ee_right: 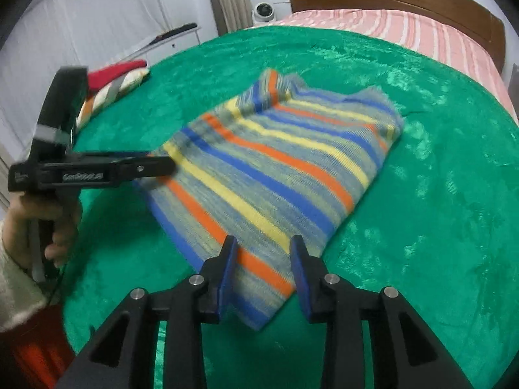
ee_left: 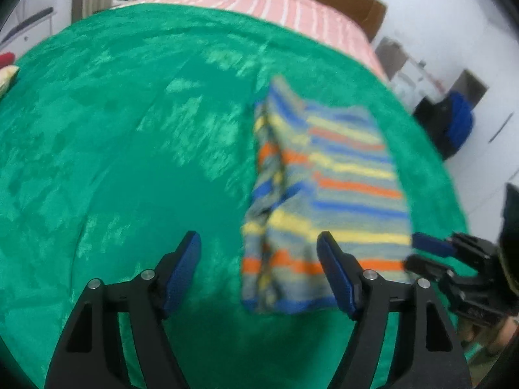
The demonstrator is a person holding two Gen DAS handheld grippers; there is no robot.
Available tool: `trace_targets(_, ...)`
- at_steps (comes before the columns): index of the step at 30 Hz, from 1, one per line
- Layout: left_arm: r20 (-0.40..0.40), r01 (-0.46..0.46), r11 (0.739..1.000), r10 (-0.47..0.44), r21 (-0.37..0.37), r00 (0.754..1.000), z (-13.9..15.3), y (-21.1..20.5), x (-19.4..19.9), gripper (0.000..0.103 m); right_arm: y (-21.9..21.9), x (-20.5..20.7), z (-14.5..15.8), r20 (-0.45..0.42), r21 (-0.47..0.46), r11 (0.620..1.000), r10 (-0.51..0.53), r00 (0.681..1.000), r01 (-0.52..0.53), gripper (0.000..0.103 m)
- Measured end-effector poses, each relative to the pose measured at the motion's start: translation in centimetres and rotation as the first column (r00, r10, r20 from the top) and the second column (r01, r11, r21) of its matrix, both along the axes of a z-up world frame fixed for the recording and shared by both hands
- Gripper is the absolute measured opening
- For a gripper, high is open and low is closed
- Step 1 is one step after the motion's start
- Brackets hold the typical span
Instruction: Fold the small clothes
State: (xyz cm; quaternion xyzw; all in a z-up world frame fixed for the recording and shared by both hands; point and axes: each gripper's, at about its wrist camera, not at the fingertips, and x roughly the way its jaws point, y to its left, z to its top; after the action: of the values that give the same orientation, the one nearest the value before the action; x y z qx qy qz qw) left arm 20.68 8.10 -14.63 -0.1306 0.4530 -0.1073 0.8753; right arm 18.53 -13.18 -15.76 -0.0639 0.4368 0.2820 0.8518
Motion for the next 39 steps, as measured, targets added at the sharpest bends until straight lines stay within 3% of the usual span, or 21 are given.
trace_targets(5, 0.014, 0.059, 0.998, -0.059, -0.007, 0.998, 1.6, -1.5, 4.2, 0.085, -1.6, 3.4, 4.1, 0.099, 0.034, 0.993, -0.116, 0.988, 0.113, 0.043)
trace_targets(7, -0.008, 0.058, 0.998, -0.058, 0.035, 0.998, 0.8, -2.1, 6.3, 0.085, -1.8, 5.8, 4.6, 0.107, 0.062, 0.985, -0.164, 0.981, 0.158, 0.044)
trace_targets(10, -0.092, 0.042, 0.993, -0.032, 0.114, 0.995, -2.1, -2.2, 9.1, 0.084, -1.6, 9.1, 2.3, 0.016, 0.077, 0.976, -0.207, 0.978, 0.206, 0.044)
trace_targets(12, -0.088, 0.049, 0.993, -0.039, 0.11, 0.995, -2.9, -1.8, 9.3, 0.084, -1.3, 10.7, -1.1, -0.11, 0.051, 0.972, -0.223, 0.969, 0.23, 0.044)
trace_targets(13, -0.083, 0.052, 0.991, -0.042, 0.122, 0.996, -2.8, -1.9, 9.2, 0.084, -1.3, 10.8, -2.0, -0.12, 0.046, 0.97, -0.233, 0.965, 0.24, 0.044)
trace_targets(18, -0.033, 0.074, 0.991, -0.071, 0.108, 0.997, 0.0, -0.9, 5.9, 0.083, -1.3, 8.6, 0.0, -0.042, 0.06, 0.966, -0.25, 0.967, 0.252, 0.045)
trace_targets(21, -0.003, 0.098, 0.993, -0.098, 0.064, 0.995, 1.5, -0.5, 3.0, 0.085, -1.0, 5.5, 2.5, 0.021, 0.071, 0.978, -0.198, 0.98, 0.196, 0.045)
trace_targets(24, -0.004, 0.107, 0.992, -0.107, 0.068, 0.994, 0.9, -0.5, 1.0, 0.088, 0.1, 2.0, 3.8, 0.056, 0.082, 0.988, -0.132, 0.99, 0.127, 0.046)
trace_targets(28, -0.083, 0.098, 0.99, -0.09, 0.099, 0.992, -2.1, 0.0, -0.3, 0.088, 1.0, -0.6, 0.8, 0.012, 0.019, 0.995, -0.095, 0.995, 0.094, 0.051)
trace_targets(30, -0.078, 0.104, 0.988, -0.096, 0.113, 0.992, -1.5, 0.5, -1.1, 0.088, 1.0, -1.5, -1.4, -0.041, -0.024, 0.994, -0.111, 0.993, 0.111, 0.051)
trace_targets(32, -0.073, 0.109, 0.987, -0.101, 0.12, 0.992, -0.3, 1.3, -1.6, 0.088, -0.2, -2.6, -1.6, -0.068, 0.016, 0.992, -0.127, 0.99, 0.128, 0.051)
trace_targets(34, -0.039, 0.106, 0.99, -0.103, 0.092, 0.994, 1.1, 2.6, -1.6, 0.089, -1.6, -3.2, -0.9, -0.065, 0.053, 0.988, -0.144, 0.988, 0.147, 0.057)
trace_targets(35, -0.016, 0.098, 0.994, -0.097, 0.043, 0.995, 2.0, 3.5, -1.1, 0.092, -2.9, -3.3, -0.1, -0.051, 0.08, 0.982, -0.166, 0.985, 0.169, 0.068)
trace_targets(37, -0.001, 0.094, 0.994, -0.094, -0.053, 0.996, 2.5, 4.6, 0.2, 0.096, -5.3, -2.6, 1.1, -0.025, 0.145, 0.962, -0.23, 0.973, 0.231, 0.078)
trace_targets(39, -0.025, 0.1, 0.985, -0.105, -0.141, 0.994, 2.1, 4.6, 3.1, 0.096, -7.6, -0.5, 1.7, -0.036, 0.201, 0.931, -0.305, 0.952, 0.306, 0.079)
